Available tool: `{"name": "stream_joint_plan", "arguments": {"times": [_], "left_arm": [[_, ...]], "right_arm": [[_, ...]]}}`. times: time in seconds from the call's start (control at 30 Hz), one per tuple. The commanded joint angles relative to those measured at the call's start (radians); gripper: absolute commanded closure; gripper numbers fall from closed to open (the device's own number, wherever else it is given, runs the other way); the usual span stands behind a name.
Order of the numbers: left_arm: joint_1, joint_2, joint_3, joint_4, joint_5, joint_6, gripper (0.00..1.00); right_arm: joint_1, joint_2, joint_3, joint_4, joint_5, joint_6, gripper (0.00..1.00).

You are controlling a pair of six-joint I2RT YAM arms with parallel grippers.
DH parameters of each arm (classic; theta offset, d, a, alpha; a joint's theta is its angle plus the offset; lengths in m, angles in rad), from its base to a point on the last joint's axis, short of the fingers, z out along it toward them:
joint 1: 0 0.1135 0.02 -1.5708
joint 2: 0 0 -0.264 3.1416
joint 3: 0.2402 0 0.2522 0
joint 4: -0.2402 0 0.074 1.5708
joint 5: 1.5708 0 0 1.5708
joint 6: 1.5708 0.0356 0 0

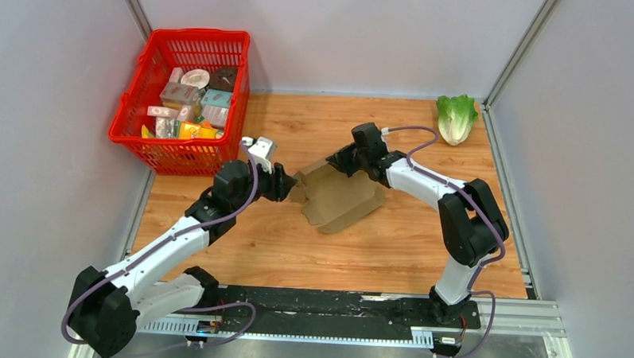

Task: Fold the paper box

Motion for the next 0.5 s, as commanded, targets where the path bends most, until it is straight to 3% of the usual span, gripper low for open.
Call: {"name": "stream_joint_plan", "arguments": {"times": [0.0, 0.17, 0.47], "left_arm": [[-0.004, -0.011, -0.082, -0.027, -0.059, 0.099, 0.45], [-0.004, 0.067, -0.152, 0.113, -0.126, 0.15, 0.42], [-0.004, 0.264, -0.12, 0.258, -0.059, 0.211, 0.41]], "right_arm": [[0.0, -0.008, -0.003, -0.005, 0.008, -0.01, 1.0], [-0.003, -0.003, -0.007, 0.0, 0.0, -0.002, 1.0], [-0.001, -0.011, -0.034, 0.032, 0.0, -0.011, 1.0]]}}
